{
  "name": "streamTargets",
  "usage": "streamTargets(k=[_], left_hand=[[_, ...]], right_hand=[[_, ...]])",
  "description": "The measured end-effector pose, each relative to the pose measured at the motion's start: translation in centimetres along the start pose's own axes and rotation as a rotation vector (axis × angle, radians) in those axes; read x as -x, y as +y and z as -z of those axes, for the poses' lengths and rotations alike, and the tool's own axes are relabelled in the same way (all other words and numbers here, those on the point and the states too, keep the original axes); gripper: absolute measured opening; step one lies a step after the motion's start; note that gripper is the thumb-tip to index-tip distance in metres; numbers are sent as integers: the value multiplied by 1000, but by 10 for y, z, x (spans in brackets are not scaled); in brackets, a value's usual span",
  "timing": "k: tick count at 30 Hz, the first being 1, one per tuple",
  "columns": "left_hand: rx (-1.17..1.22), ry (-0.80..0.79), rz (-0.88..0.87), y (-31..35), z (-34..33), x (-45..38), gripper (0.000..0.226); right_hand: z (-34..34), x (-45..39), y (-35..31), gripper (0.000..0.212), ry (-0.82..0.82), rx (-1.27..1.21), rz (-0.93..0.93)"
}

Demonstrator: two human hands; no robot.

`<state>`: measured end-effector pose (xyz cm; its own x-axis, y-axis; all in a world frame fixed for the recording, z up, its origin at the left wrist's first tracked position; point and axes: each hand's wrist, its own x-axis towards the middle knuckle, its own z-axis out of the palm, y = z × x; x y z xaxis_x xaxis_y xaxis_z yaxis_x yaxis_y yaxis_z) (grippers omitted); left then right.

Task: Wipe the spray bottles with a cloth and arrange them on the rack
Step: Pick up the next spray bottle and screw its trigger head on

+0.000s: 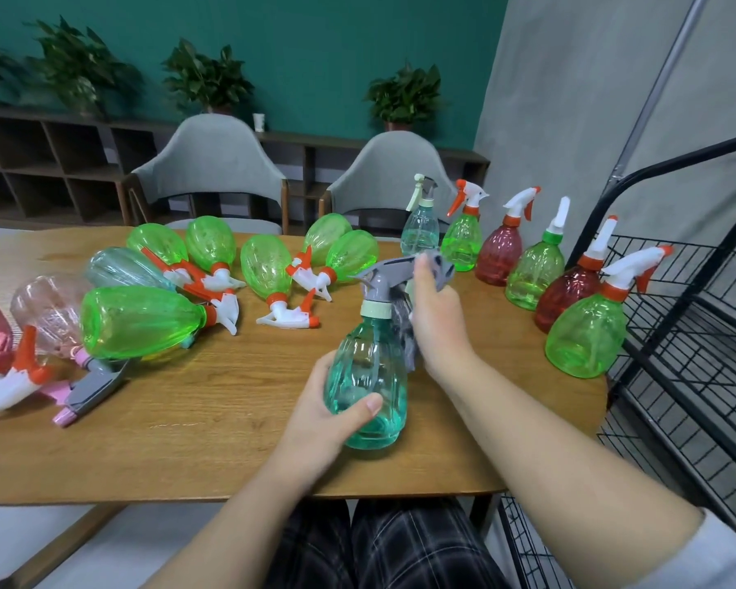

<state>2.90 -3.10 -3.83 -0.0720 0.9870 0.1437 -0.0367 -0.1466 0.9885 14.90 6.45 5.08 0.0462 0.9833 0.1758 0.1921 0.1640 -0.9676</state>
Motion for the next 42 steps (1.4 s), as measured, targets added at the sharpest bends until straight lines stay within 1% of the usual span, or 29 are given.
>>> streamTargets(k=[2,4,6,9,12,13,16,17,18,21,23,25,27,28,31,33,35,38,42], left_hand=[[-3,-10,-13,-1,0,0,77],[14,-5,-14,-3,1,1,78],[37,5,-8,-4,2,1,81],[42,23,9,-3,3,0,82],[49,25,21,-5,3,-1,80],[56,21,28,-5,3,-2,78],[74,34,52,-3,3,-1,68],[76,43,61,-3,2,-2,64],[82,53,66,-2,2,-2,62],[175,108,63,-3,2,-4,66],[279,123,76,-4,3,-5,67],[348,114,95,-3,4,-6,62],[392,115,118,-2,4,-6,54],[405,116,131,-2,4,-6,51],[400,98,145,1,4,-6,57],[372,99,125,3,2,-6,58],[374,133,113,3,0,-8,56],[388,207,113,1,0,-11,40],[385,214,129,2,0,-10,44]], right_hand=[[-1,6,6,52,-6,118,164],[0,5,11,52,12,204,265],[5,2,20,51,-13,334,309],[18,1,30,42,-48,609,364],[30,1,30,41,-92,722,358],[35,-1,28,43,-130,750,359],[53,-11,21,45,-322,886,312],[58,-14,18,44,-359,909,278],[61,-17,13,42,-366,881,246],[61,-21,-1,38,-338,610,144],[54,-19,-8,39,-377,376,-43],[48,-18,-9,43,-444,133,-252],[45,-16,-7,49,-474,-3,-344],[45,-14,-6,46,-483,-70,-366],[49,-9,-6,31,-511,-278,-389],[55,-8,-5,27,-490,-344,-365],[60,-10,-6,25,-463,-385,-316],[69,-14,-10,22,-383,-390,-255],[82,-22,-2,13,-197,-312,-196]])
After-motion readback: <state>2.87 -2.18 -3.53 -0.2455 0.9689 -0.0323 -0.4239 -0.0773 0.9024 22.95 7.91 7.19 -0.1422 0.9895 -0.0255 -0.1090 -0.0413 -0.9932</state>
